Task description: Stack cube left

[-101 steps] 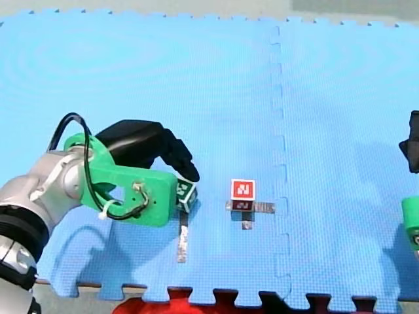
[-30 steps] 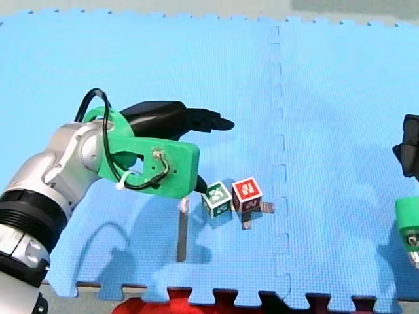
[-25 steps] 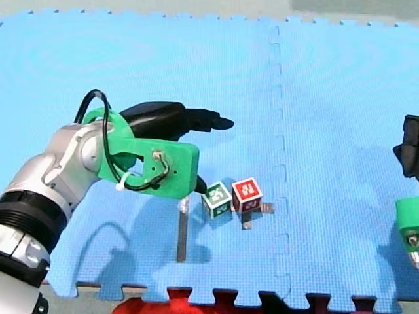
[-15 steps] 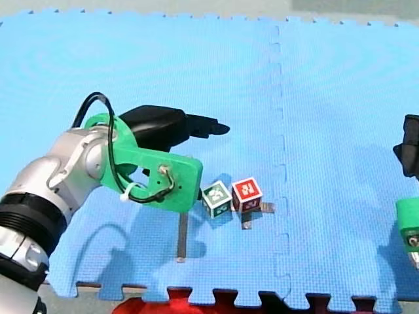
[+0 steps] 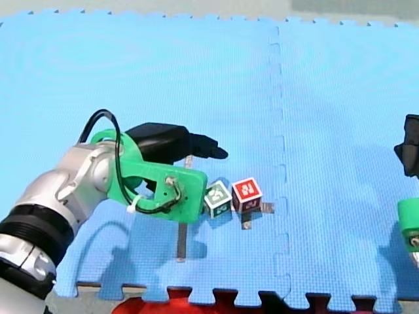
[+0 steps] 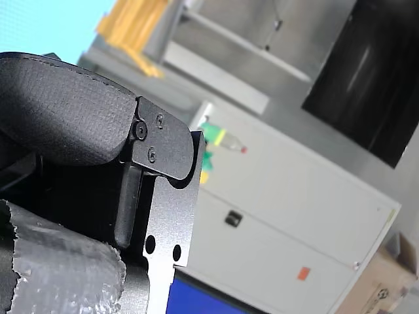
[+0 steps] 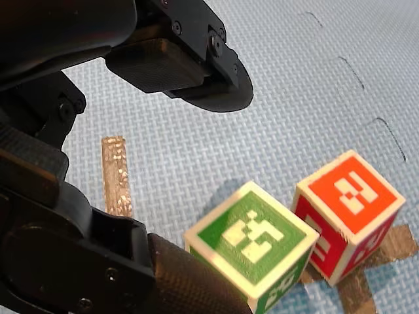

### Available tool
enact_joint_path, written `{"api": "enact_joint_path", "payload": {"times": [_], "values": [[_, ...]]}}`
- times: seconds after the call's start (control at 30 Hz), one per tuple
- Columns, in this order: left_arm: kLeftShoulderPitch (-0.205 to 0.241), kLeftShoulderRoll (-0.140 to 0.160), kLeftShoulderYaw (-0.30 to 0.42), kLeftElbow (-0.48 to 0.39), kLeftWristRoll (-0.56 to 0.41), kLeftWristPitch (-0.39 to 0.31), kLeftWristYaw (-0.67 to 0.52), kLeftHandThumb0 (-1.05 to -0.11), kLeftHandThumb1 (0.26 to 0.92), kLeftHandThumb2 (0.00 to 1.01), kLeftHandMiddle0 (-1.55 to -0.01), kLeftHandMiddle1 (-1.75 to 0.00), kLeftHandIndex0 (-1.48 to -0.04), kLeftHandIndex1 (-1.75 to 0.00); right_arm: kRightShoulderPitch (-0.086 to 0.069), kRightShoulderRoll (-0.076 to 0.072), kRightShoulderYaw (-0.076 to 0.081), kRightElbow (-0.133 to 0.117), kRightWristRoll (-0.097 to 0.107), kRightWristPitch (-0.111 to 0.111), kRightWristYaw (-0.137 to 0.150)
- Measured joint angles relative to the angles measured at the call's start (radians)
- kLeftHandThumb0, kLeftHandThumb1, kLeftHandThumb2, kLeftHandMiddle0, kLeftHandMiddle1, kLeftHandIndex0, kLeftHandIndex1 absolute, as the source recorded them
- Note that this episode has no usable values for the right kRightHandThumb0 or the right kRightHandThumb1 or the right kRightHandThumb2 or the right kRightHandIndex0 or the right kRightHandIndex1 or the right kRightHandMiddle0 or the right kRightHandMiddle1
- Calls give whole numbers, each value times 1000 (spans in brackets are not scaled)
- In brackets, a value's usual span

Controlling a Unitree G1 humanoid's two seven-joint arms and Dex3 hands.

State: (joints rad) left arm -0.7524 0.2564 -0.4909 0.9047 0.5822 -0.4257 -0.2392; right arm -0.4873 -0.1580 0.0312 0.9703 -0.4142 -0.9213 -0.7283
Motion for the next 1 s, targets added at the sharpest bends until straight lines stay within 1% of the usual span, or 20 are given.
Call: {"api": "enact_joint_path", "payload": {"times": [0.13,0.2,0.3,0.4,0.6,0.73,0.87,1.0], "values": [[10,-1,-3,-5,5,1,22,-1030,803,0,-851,-1746,-649,-71,2,0,0,-3,-2,1,0],[13,-1,-3,-6,9,0,37,-1024,802,0,-854,-1746,-714,-97,3,0,0,-6,-4,2,-2],[19,-3,-2,2,11,-15,68,-1012,799,0,-857,-1746,-784,-125,4,0,0,-13,-7,4,-7],[25,-7,0,23,10,-40,98,-1004,798,0,-858,-1746,-809,-135,5,1,0,-19,-9,8,-9],[25,-12,1,60,10,-76,137,-991,794,0,-856,-1746,-813,-132,7,1,1,-28,-9,15,-11],[26,-15,1,99,14,-122,188,-978,791,0,-851,-1746,-815,-130,9,1,0,-33,-9,17,-12],[27,-18,-2,128,17,-154,223,-968,790,0,-831,-1746,-811,-122,11,1,0,-39,-9,19,-11],[28,-25,0,151,14,-174,238,-951,778,0,-806,-1746,-727,-65,13,0,-1,-46,-9,20,-9]]}}
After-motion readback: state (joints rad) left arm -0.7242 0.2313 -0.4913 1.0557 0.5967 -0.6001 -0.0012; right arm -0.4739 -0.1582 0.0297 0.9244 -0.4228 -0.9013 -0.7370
